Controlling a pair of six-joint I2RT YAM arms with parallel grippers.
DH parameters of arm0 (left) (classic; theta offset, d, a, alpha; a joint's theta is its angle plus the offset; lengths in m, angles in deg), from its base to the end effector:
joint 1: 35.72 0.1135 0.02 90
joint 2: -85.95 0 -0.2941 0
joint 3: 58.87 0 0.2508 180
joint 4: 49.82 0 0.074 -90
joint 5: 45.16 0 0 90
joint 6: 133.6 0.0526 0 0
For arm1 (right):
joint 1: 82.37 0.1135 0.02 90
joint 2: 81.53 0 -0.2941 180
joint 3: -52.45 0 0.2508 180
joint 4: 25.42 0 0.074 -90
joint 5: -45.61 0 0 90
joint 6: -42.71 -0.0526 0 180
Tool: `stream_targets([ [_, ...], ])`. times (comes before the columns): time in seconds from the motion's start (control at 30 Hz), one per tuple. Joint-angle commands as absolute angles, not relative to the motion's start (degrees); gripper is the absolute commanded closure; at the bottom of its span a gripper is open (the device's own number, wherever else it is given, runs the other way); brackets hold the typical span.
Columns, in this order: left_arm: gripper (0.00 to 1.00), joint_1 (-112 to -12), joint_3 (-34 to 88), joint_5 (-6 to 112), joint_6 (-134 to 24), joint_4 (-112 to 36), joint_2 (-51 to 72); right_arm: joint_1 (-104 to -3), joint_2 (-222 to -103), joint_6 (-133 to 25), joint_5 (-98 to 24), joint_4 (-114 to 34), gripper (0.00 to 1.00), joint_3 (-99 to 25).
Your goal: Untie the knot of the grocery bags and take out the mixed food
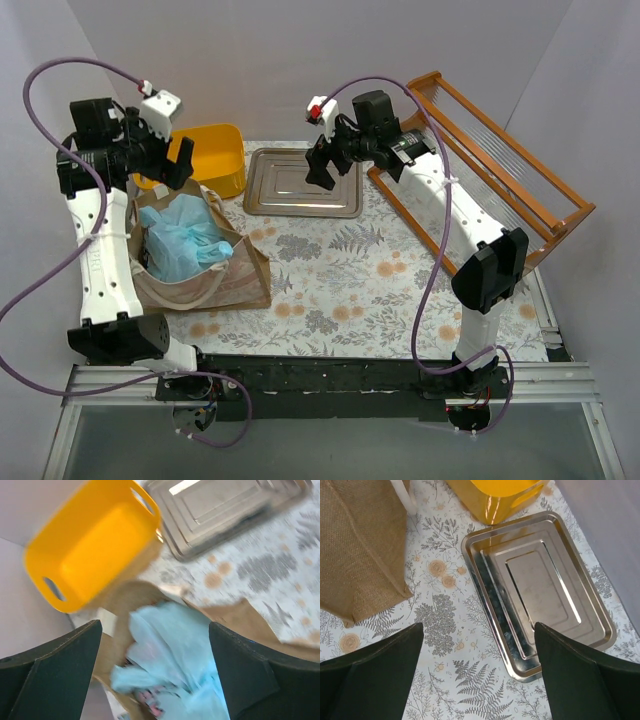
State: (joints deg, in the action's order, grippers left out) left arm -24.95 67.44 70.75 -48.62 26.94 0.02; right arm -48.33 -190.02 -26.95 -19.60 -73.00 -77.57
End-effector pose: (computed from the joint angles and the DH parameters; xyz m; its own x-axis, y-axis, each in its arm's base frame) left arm 0.2871 0.0312 0.4974 -0.5960 -0.1935 -0.7793 0.1258 0.9360 -0.3286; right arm 0.3655 0.2735 0.4310 -0.0561 -0.4187 -0.9064 -0.8957 0.4222 -0.1396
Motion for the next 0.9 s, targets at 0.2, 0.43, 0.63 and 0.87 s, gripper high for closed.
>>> stream_targets([
  [0.2,0.1,-26.05,42.45,67.34,-40.35,39.78,13.43,-48.53,-187.97,-27.78,-20.49,-72.84,0.02,-71.97],
  [0.43,0.27,-27.1,34.43,60.22,-45.45,30.32,15.02,-48.53,-187.71,-27.95,-20.66,-73.19,0.02,-70.38],
  [0.63,1.0,-27.28,37.06,63.02,-43.95,30.11,13.35,-48.62,-187.09,-27.16,-21.98,-73.45,0.02,-68.8],
  [0.87,1.0,-27.28,44.7,63.9,-46.58,18.28,14.93,-48.53,-186.83,-25.67,-25.05,-73.1,0.02,-67.22],
])
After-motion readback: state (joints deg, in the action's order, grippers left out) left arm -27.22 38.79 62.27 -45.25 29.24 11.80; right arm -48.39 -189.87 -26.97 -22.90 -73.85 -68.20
